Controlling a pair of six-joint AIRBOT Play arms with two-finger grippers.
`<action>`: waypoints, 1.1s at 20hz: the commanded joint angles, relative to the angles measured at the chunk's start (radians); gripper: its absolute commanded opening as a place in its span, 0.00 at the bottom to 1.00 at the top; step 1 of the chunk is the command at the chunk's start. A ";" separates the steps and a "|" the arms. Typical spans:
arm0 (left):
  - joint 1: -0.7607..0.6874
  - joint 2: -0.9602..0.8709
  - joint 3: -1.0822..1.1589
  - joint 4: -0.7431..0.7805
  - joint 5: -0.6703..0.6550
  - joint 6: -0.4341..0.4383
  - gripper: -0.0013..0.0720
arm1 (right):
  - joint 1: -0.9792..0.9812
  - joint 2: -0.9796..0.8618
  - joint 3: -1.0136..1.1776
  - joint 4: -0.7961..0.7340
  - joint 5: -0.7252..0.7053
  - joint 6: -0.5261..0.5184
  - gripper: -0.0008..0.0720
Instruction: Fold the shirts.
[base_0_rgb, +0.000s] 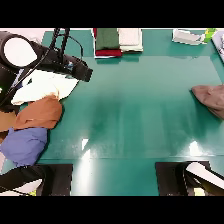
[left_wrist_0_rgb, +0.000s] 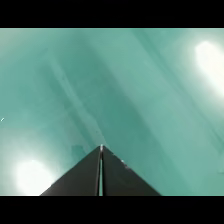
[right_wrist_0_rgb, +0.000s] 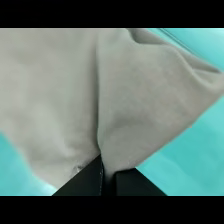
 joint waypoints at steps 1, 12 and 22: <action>0.000 0.000 0.000 0.000 -0.004 -0.001 0.05 | -0.055 0.002 -0.066 -0.051 0.008 -0.001 0.04; 0.000 0.000 0.000 0.000 0.004 -0.001 0.05 | 0.365 -0.017 0.164 0.297 0.111 -0.064 0.71; 0.000 0.000 0.000 0.005 0.008 0.000 0.05 | 1.089 -0.108 0.169 0.286 0.026 -0.069 0.55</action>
